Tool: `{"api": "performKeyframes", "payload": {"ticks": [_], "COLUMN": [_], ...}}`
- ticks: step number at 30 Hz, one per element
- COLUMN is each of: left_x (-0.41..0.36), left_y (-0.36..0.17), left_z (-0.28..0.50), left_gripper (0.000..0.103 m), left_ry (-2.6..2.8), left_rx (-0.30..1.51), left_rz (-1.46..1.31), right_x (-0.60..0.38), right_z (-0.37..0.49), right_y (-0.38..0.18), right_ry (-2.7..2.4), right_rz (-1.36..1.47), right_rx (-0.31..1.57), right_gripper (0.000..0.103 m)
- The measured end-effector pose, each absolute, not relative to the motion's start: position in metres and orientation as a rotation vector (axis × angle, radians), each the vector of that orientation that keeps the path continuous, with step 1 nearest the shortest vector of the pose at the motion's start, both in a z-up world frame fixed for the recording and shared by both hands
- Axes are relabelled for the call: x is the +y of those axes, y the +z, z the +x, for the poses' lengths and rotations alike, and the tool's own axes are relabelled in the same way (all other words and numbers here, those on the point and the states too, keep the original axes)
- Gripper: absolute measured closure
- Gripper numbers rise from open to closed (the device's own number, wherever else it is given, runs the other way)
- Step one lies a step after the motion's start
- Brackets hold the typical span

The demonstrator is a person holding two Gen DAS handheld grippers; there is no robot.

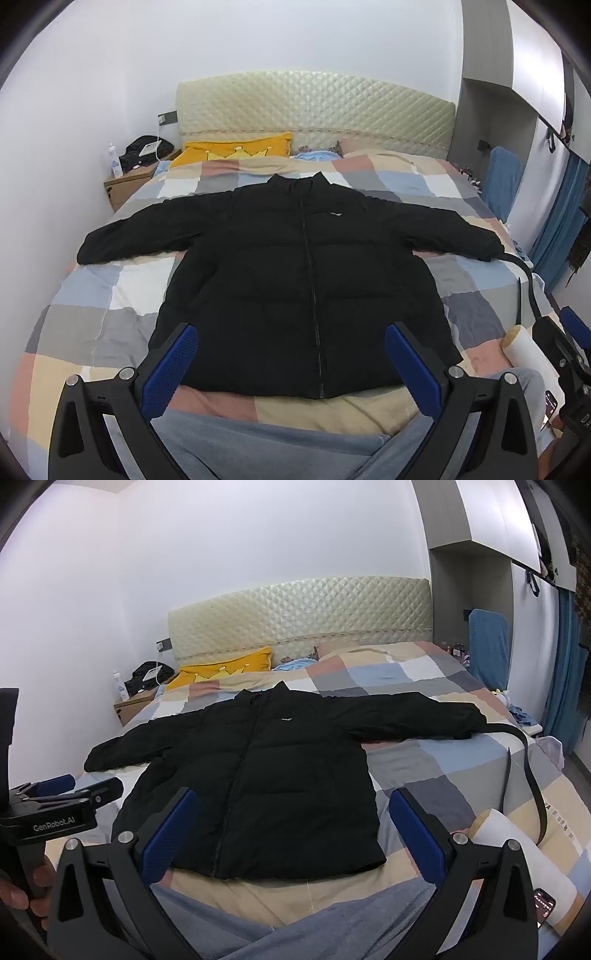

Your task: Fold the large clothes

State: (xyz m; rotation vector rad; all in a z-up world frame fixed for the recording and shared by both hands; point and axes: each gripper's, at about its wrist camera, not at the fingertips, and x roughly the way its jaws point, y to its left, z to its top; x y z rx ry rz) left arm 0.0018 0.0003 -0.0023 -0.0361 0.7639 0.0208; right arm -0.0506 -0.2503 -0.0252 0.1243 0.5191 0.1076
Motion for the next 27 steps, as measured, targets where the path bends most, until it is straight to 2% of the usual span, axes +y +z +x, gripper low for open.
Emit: {"api": "performKeyframes", "payload": {"ticks": [27], "left_x": [0.027], "left_y": [-0.017], "left_z": [0.006], "left_gripper": [0.001], "left_ry": [0.117], "left_rx": [0.758], "left_rz": [-0.101], "right_x": [-0.239], "right_z": [-0.031], "right_y": [-0.04], "right_ry": [0.152], "right_rz": [0.086], "right_rx": [0.575], "right_gripper": [0.0]}}
